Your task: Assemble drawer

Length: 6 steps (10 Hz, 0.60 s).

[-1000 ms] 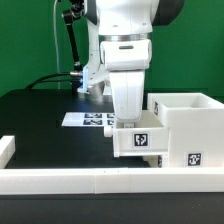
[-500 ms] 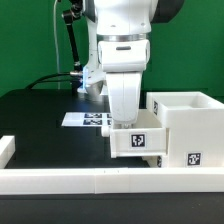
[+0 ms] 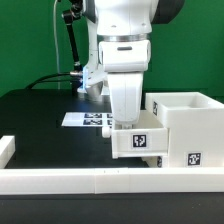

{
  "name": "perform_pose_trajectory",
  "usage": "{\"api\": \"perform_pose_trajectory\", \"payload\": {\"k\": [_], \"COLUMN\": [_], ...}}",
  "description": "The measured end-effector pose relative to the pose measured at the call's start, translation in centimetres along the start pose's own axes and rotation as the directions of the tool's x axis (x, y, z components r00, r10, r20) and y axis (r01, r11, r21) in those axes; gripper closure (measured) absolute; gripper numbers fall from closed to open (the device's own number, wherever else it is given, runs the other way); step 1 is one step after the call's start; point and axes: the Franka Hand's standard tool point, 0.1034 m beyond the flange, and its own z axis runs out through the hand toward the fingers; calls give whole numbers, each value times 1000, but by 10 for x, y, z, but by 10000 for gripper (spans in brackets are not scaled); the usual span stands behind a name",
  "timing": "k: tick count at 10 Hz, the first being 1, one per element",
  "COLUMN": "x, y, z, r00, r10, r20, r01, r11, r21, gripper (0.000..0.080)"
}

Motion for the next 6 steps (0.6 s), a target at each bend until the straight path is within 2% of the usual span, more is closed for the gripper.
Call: {"api": "perform_pose_trajectory", "payload": {"k": [1,3,6], "x": [-1,-2,-1], "y": [-1,1,1], "z": [0,0,0], "r00": [1000,1000,1000], "r10": [-1,11,-3], "r20": [0,-7,-4], "r01": [1,-11,3], "r11": [1000,1000,1000], "r21": [6,-5,-5], "gripper": [755,755,755]}}
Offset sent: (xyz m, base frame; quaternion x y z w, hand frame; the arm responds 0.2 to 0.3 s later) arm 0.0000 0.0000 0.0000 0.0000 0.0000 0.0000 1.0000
